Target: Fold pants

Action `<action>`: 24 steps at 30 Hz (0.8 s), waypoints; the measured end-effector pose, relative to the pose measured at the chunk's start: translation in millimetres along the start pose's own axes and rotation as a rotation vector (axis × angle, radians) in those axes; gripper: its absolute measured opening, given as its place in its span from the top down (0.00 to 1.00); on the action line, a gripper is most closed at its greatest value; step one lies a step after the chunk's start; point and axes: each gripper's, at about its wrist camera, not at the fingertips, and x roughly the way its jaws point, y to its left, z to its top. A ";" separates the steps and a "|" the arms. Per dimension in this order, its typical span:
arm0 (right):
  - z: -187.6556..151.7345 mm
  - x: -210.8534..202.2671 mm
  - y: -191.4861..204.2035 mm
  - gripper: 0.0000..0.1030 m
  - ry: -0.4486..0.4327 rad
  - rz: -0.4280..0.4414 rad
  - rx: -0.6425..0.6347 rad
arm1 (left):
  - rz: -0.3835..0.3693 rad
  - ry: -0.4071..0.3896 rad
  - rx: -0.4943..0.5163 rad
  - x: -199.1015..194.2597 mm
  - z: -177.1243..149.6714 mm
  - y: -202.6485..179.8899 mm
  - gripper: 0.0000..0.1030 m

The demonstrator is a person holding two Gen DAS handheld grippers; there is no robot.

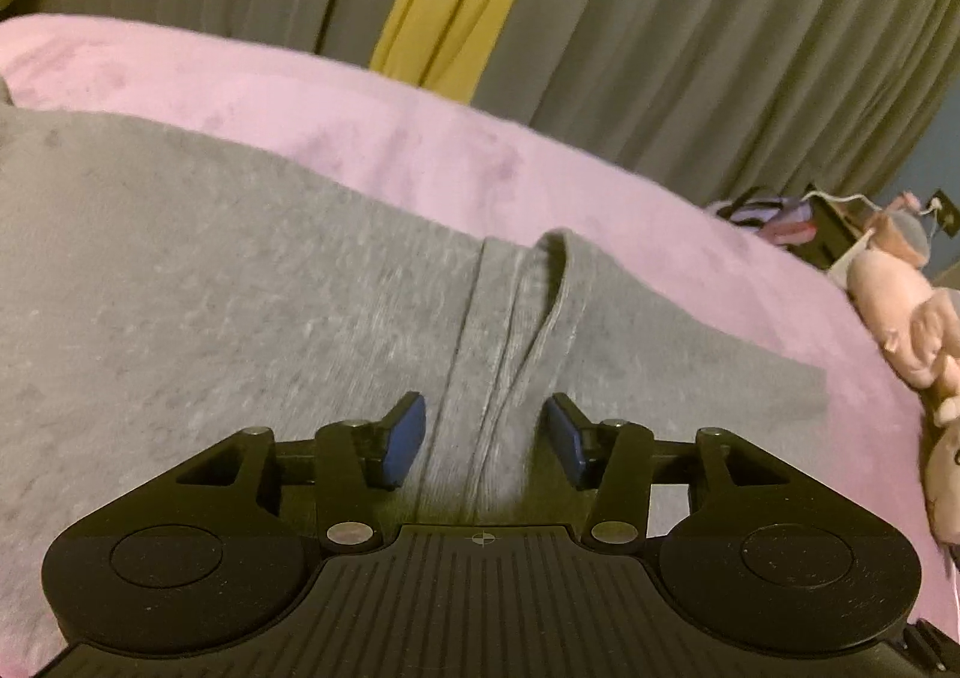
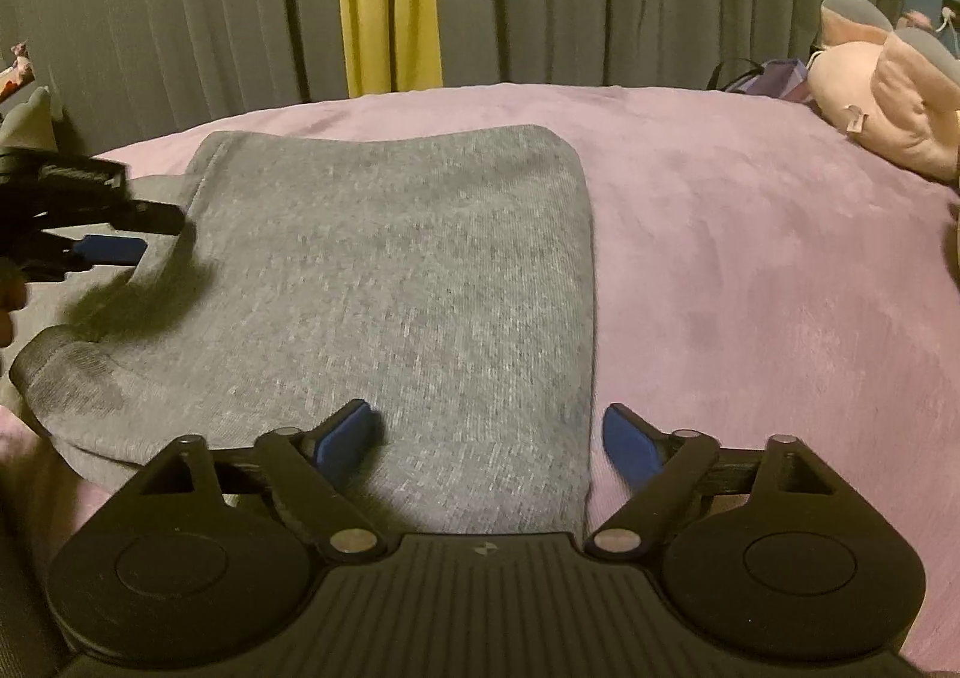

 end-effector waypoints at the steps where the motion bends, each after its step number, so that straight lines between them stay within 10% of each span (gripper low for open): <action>1: -0.2 1.0 -0.6 0.14 0.001 -0.002 0.009 | -0.009 0.007 0.016 1.4 -0.2 -1.9 0.49; 3: 0.5 4.8 -4.1 0.09 0.010 0.002 0.036 | -0.051 0.026 0.053 4.5 3.3 -5.7 0.57; 4: 0.7 6.9 -5.8 0.04 0.016 -0.002 0.054 | -0.077 0.041 0.067 6.0 6.2 -5.7 0.76; 12: 0.4 7.6 -2.9 0.04 0.006 0.003 0.057 | -0.210 -0.107 0.072 -32.8 20.2 6.0 0.79; 15: 0.1 5.9 2.0 0.04 0.000 0.003 0.027 | -0.004 -0.125 0.077 -40.3 25.9 19.1 0.76; 20: 0.5 9.2 -6.8 0.04 0.030 0.014 0.079 | -0.017 -0.311 -0.294 -123.5 31.8 115.8 0.40; 24: 0.7 10.7 -8.2 0.04 0.036 0.018 0.089 | 0.226 -0.477 -0.450 -194.7 14.4 194.4 0.30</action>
